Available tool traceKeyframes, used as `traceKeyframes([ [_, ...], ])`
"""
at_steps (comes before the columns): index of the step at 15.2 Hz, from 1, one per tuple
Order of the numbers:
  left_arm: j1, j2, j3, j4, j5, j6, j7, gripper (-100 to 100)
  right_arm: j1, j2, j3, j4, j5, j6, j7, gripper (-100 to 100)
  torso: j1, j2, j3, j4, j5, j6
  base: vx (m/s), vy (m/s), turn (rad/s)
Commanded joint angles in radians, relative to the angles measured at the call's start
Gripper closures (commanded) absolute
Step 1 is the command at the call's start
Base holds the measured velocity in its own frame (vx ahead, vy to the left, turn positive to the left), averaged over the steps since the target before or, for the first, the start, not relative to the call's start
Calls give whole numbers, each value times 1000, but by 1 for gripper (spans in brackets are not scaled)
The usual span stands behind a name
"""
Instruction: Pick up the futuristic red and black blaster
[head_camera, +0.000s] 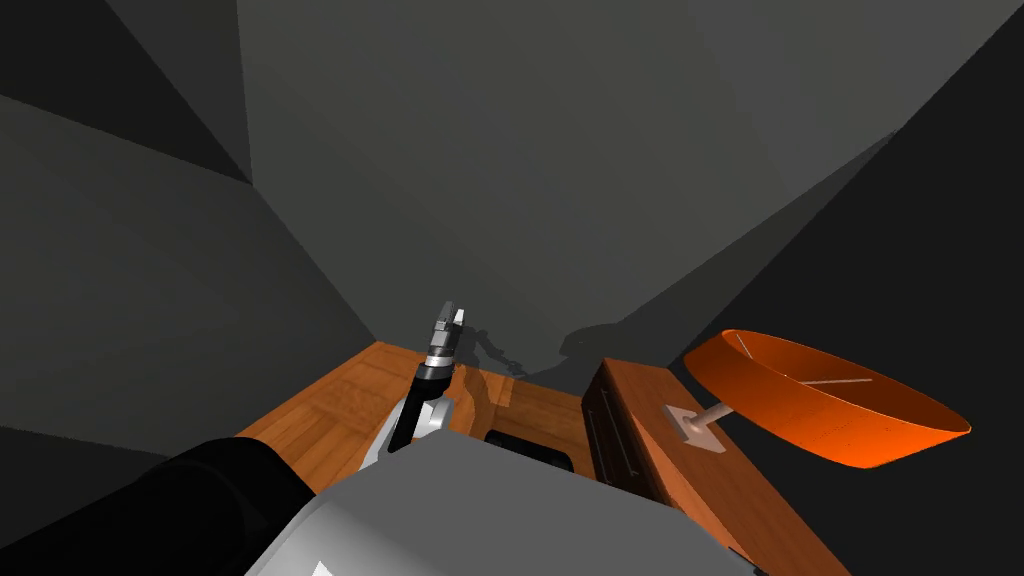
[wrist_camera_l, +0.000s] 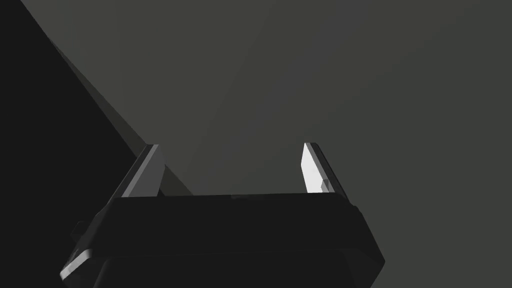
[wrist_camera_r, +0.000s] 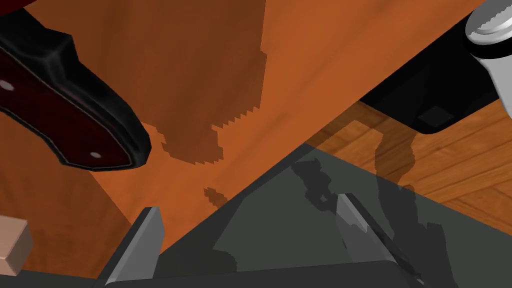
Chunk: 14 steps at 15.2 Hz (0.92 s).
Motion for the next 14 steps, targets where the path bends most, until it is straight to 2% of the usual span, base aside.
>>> traceKeyframes([
  [1,0,0,0,0,0,0,0,0,-7,-11,2,50,23,-6,18,-100,0,0,0,0,0,0,-12,-9,311],
  [2,0,0,0,0,0,0,0,0,-7,-11,2,37,23,-6,18,-100,0,0,0,0,0,1,-8,-14,78],
  [3,0,0,0,0,0,0,0,0,-7,-11,2,57,23,-6,18,-100,0,0,0,0,0,2,-4,-8,-28],
  [4,0,0,0,0,0,0,0,0,-17,-28,5,92,54,-12,36,-100,0,0,0,0,0,2,-9,0,245],
  [5,0,0,0,0,0,0,0,0,-17,-28,5,73,54,-12,36,-100,0,0,0,0,0,1,-14,-8,271],
  [8,0,0,0,0,0,0,0,0,-17,-28,5,112,54,-12,36,-100,0,0,0,0,0,2,-5,-7,23],
  [10,0,0,0,0,0,0,0,0,-17,-28,5,113,54,-12,36,-100,1,0,0,0,0,2,0,1,-12],
  [11,0,0,0,0,0,0,0,0,-27,-44,9,148,82,-18,52,-100,1,0,0,0,0,2,-6,6,289],
  [12,0,0,0,0,0,0,0,0,-27,-44,9,100,82,-18,52,-100,1,0,0,0,0,1,-12,-6,274],
  [13,0,0,0,0,0,0,0,0,-27,-44,9,85,82,-18,44,-100,1,0,0,0,0,0,-10,-12,81],
  [14,0,0,0,0,0,0,0,0,-27,-44,9,91,82,-18,51,-100,0,0,0,0,0,1,-6,-9,-8],
])
